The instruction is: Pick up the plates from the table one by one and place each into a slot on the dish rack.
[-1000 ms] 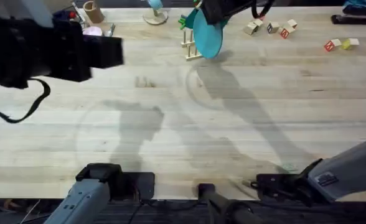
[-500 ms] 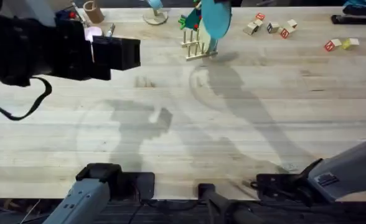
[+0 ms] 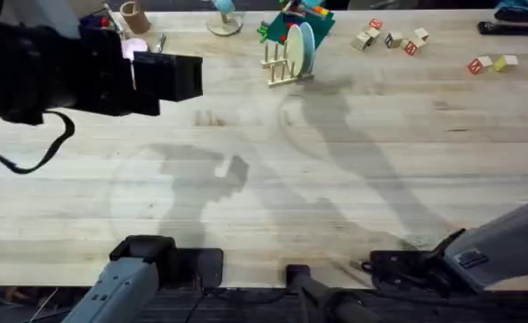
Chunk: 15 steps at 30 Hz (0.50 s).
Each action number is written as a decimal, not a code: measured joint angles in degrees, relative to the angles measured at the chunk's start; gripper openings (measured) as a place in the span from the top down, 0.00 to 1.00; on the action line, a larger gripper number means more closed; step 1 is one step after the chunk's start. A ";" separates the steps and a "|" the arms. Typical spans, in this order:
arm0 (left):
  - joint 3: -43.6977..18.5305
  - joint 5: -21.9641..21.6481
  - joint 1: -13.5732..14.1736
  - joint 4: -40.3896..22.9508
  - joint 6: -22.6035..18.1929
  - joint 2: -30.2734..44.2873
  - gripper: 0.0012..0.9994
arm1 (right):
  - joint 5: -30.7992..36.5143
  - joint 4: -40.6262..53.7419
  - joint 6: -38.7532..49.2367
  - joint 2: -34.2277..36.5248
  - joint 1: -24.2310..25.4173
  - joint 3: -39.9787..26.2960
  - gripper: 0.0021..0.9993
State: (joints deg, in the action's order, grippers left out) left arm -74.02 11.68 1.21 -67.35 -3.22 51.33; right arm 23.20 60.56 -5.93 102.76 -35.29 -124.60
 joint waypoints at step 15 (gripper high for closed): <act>0.00 0.00 0.00 -0.01 0.00 0.00 0.01 | 3.63 1.17 -5.10 2.93 0.00 -0.09 0.97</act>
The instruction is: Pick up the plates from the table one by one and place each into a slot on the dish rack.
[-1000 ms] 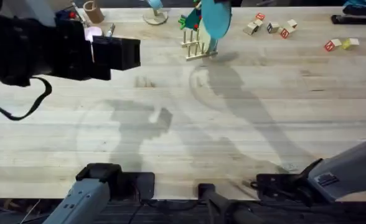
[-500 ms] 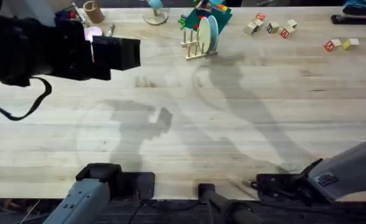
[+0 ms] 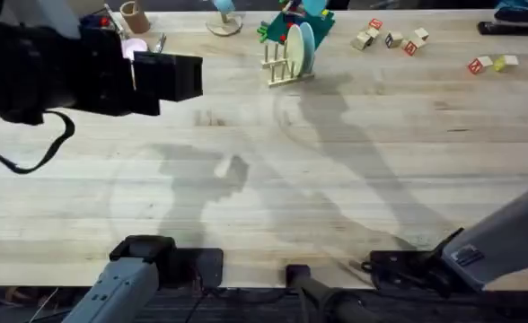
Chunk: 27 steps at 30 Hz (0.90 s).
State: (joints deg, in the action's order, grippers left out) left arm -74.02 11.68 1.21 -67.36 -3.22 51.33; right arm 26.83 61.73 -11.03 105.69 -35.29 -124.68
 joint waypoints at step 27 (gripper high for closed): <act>0.00 0.00 0.00 -0.68 0.00 0.00 0.01 | -0.73 -1.71 -0.56 10.65 0.00 0.00 0.97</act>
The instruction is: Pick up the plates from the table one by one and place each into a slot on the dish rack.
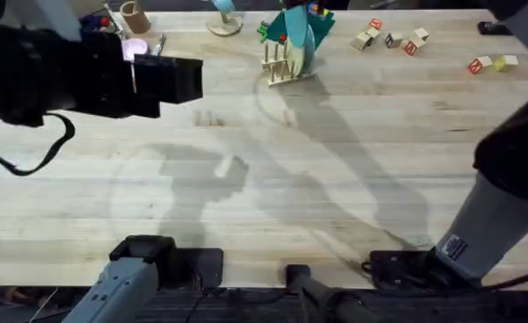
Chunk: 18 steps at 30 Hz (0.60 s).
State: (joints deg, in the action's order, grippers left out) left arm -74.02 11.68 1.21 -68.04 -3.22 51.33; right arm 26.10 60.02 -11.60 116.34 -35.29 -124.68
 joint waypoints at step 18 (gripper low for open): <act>0.00 0.00 0.00 -0.16 0.00 0.00 0.01 | -0.18 -2.90 0.02 5.47 0.11 0.00 0.97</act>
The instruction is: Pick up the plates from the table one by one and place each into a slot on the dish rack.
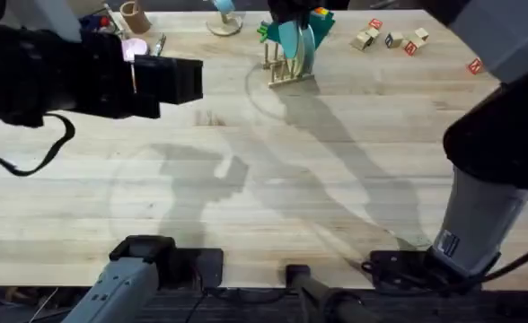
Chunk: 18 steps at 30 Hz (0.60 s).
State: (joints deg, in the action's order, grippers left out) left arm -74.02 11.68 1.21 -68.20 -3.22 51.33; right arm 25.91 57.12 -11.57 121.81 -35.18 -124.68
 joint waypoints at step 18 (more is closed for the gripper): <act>0.00 -0.17 0.00 0.02 0.00 0.00 0.00 | -0.22 -0.42 0.00 3.29 1.36 0.00 0.97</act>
State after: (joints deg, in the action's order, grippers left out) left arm -74.02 11.51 1.21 -68.19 -3.22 51.33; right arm 25.69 56.69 -11.57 125.10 -33.82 -124.68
